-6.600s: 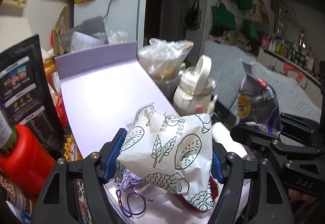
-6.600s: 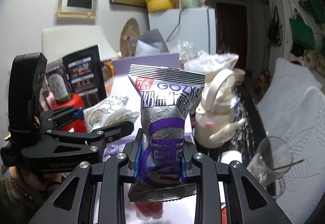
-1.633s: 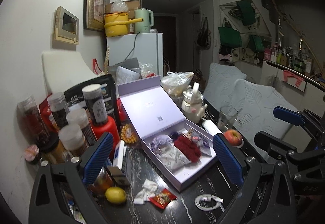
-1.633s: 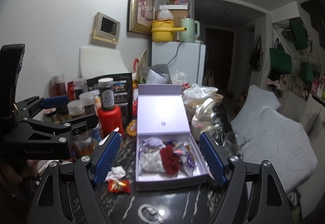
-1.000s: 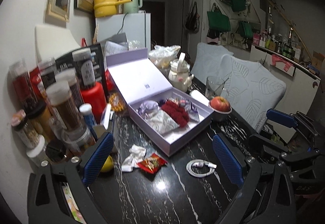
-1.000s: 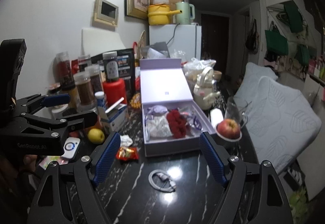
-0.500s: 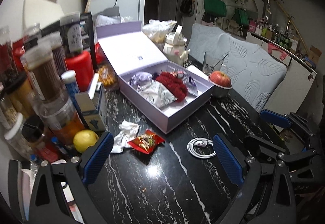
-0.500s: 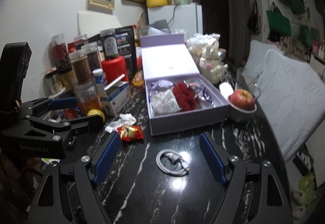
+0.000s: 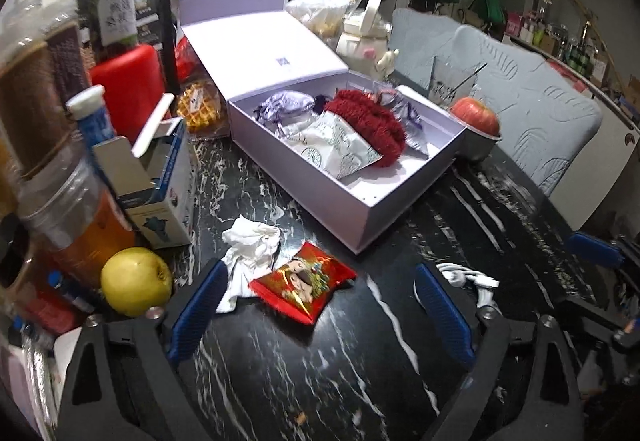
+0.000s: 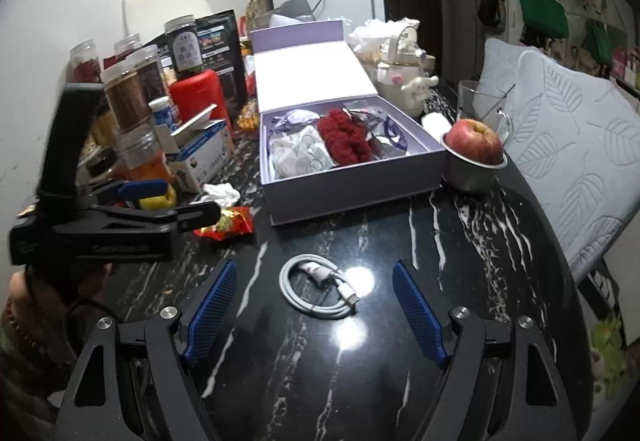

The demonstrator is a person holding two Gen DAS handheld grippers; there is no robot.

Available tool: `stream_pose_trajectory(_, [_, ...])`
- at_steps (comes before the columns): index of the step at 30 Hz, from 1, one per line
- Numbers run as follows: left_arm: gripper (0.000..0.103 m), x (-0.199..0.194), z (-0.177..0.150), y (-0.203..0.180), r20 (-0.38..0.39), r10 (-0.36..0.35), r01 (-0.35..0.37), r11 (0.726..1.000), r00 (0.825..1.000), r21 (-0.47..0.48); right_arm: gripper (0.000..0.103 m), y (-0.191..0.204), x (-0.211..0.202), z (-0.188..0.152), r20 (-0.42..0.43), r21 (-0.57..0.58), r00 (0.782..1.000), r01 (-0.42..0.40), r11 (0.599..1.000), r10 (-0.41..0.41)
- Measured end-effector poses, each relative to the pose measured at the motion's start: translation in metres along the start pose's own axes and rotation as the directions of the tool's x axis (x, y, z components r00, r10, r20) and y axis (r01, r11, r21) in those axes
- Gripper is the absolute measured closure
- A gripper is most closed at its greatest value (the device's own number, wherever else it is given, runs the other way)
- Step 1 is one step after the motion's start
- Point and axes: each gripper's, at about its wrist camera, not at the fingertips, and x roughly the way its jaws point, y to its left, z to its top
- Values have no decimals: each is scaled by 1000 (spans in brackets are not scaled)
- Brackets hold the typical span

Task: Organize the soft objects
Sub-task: 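Grasp the red-and-gold snack packet with the left gripper while the right grasps the white cable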

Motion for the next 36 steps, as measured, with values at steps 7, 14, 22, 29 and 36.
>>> stream_pose_trajectory(7, [33, 36, 1, 8, -82, -30, 29, 1000, 996, -5, 22, -10, 7, -3, -21, 15, 1000, 19, 1000, -19])
stream_pose_trajectory(14, [65, 48, -11, 1, -140, -58, 63, 998, 988, 30, 22, -16, 18, -3, -49, 28, 999, 21, 999, -20])
stream_pose_trajectory(22, [67, 30, -28, -15, -164, -111, 119, 992, 980, 39, 23, -23, 23, -9, -76, 49, 997, 14, 999, -11])
stream_pose_trajectory(29, [67, 16, -45, -27, -185, -145, 154, 987, 972, 38, 23, -31, 30, -17, -106, 65, 994, 13, 998, -7])
stream_pose_trajectory(36, [67, 21, -52, -31, -221, -137, 150, 988, 966, 44, 20, -27, 54, -19, -141, 57, 990, -8, 998, 16])
